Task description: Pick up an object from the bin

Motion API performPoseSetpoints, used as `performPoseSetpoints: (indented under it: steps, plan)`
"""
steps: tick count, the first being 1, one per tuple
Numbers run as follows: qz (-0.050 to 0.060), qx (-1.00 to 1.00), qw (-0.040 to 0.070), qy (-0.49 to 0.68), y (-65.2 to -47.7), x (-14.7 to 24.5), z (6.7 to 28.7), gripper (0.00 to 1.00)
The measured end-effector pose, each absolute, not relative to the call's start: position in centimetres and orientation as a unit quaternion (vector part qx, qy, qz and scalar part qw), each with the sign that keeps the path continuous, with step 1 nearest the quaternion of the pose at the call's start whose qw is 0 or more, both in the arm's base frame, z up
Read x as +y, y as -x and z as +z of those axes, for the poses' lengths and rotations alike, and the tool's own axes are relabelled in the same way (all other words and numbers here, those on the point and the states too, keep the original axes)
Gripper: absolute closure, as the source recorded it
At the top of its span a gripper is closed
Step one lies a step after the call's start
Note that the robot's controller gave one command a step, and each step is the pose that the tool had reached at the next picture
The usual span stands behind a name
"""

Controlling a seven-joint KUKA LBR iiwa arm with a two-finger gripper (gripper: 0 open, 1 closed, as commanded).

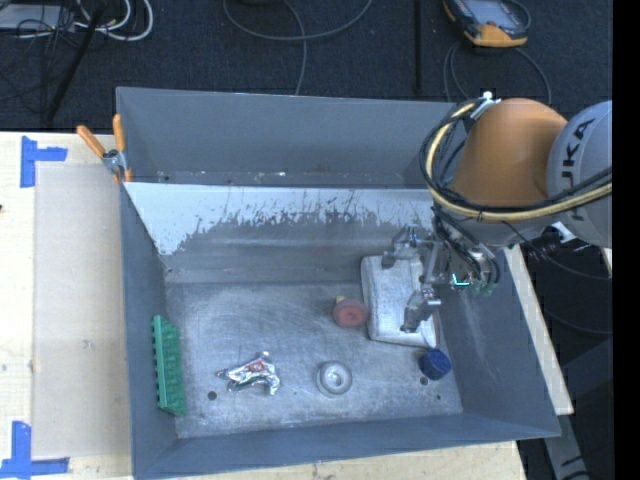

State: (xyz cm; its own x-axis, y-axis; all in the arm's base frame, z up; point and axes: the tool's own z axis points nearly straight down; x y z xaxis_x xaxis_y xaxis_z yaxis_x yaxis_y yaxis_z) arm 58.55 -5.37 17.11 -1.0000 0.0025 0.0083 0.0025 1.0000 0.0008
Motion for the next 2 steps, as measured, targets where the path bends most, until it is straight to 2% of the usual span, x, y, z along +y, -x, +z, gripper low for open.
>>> performPoseSetpoints:
  steps: [1,2]
  plan:
    - [-0.001,-0.998,-0.001,-0.062,-51.9,-11.2,10.3,0.00]
    - [-0.009,-1.000,-0.010,-0.024,-52.9,-11.9,9.5,0.00]
